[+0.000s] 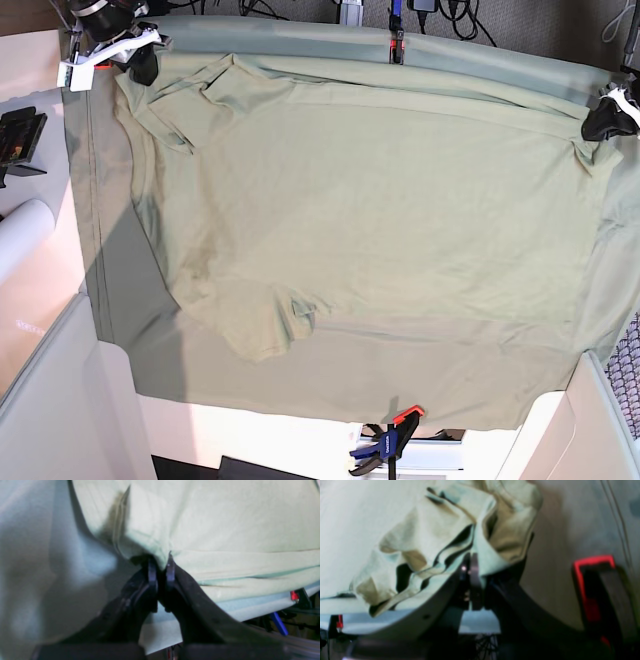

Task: Fold the T-shirt properly
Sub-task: 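Pull the grasped shirt edges toward the robot with both grippers, then reposition both grippers down the shirt sides and grasp the side seams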

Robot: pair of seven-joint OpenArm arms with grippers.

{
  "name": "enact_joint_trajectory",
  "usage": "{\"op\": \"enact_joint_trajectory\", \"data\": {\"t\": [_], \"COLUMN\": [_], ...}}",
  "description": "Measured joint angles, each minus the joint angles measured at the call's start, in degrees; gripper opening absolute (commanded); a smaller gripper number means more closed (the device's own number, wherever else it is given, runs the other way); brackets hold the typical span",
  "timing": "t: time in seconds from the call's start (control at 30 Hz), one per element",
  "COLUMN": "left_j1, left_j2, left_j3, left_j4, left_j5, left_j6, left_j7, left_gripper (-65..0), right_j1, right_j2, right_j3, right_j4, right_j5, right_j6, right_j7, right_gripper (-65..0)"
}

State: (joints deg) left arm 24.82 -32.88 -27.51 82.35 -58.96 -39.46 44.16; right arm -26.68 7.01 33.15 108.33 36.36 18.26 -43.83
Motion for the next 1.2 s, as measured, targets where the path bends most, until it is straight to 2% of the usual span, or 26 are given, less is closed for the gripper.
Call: {"op": "enact_joint_trajectory", "data": {"t": [0.37, 0.4, 0.47, 0.53, 0.57, 0.77, 1.03, 1.2], "left_j1": [2.97, 3.58, 4.92, 6.64, 7.15, 7.63, 7.28, 2.27], "left_j2": [-0.02, -0.02, -0.04, -0.2, -0.17, -0.15, -0.31, -0.13], "left_j3": [0.0, 0.0, 0.0, -0.11, -0.15, -2.99, -9.94, -9.46], "left_j4": [1.77, 1.77, 1.81, 1.81, 1.81, 1.81, 7.28, 8.39], "left_j5": [0.13, 0.11, 0.15, 0.48, 0.57, 0.7, 0.85, 3.34], "left_j6": [0.0, 0.02, 0.02, 0.04, 0.07, 0.04, 0.13, 0.13], "left_j7": [0.42, 0.37, -0.07, -0.72, -1.44, -5.07, -6.19, -6.95], "left_gripper": [-64.2, -59.4, -52.3, -49.2, -47.9, -34.2, -34.2, -34.2], "right_j1": [-2.36, -2.34, -2.36, -2.4, -2.4, -2.38, -1.22, 7.34], "right_j2": [0.0, 0.0, 0.0, 0.17, 0.22, 0.28, 0.28, 0.28], "right_j3": [0.0, 0.0, 0.0, 0.15, 0.17, 0.7, 7.96, 7.91], "right_j4": [0.2, 0.2, 0.2, 0.2, 0.2, 0.22, 5.42, 5.55], "right_j5": [-1.05, -1.49, -1.84, -2.8, -2.93, -2.97, -0.39, -1.66], "right_j6": [-0.02, -0.02, 0.0, -0.04, -0.07, -0.07, -0.09, 0.31], "right_j7": [0.02, 0.04, 0.02, 0.02, 0.04, 0.07, 1.75, 3.08], "right_gripper": [-65.0, -62.7, -45.1, -31.3, -28.1, -27.5, -27.5, -27.5]}}
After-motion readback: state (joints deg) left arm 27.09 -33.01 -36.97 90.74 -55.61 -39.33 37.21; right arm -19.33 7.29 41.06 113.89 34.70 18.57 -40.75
